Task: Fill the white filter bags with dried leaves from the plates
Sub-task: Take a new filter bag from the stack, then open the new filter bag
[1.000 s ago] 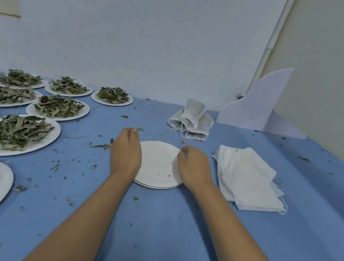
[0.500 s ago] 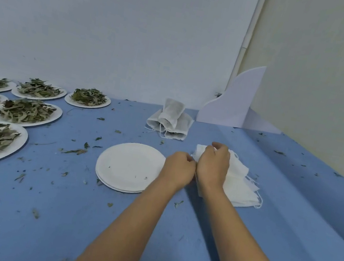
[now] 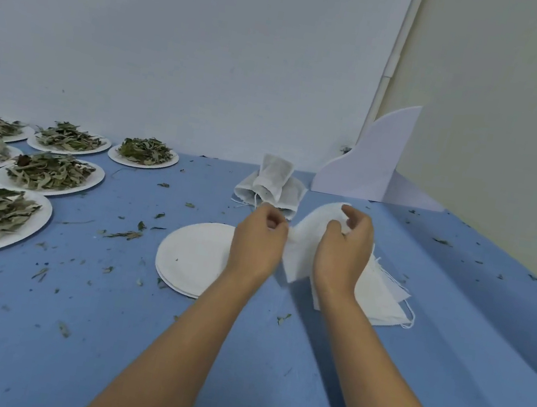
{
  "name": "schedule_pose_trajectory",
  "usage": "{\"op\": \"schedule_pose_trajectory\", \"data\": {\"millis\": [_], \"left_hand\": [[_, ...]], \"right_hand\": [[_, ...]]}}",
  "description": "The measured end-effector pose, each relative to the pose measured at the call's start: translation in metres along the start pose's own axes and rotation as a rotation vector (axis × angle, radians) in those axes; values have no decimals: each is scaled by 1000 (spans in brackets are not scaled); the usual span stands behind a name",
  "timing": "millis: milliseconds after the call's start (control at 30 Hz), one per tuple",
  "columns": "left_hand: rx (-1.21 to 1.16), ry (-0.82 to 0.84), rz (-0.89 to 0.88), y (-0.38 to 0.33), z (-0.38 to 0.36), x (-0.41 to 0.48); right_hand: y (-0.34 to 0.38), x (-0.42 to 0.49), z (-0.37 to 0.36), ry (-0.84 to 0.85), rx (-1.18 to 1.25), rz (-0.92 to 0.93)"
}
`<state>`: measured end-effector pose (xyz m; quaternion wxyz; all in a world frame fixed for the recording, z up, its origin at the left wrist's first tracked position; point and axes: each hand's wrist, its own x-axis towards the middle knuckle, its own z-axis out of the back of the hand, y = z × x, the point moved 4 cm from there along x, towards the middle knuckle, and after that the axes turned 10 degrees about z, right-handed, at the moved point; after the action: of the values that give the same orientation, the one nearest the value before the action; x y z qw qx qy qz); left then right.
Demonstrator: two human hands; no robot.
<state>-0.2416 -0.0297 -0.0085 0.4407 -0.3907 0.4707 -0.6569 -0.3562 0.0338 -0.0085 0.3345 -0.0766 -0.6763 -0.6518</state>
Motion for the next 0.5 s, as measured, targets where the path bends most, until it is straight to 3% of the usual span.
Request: {"op": "schedule_pose_trajectory", "data": {"millis": [133, 300, 400, 500], "left_hand": [[-241, -31, 25, 5, 48, 14], [-394, -187, 47, 20, 102, 26], [-479, -262, 36, 27, 114, 24], [-349, -280, -71, 32, 114, 13]], "right_hand": [[2, 4, -15, 145, -149, -36], [13, -8, -54, 416, 216, -193], [18, -14, -71, 339, 299, -218], [32, -15, -74, 72, 334, -65]]}}
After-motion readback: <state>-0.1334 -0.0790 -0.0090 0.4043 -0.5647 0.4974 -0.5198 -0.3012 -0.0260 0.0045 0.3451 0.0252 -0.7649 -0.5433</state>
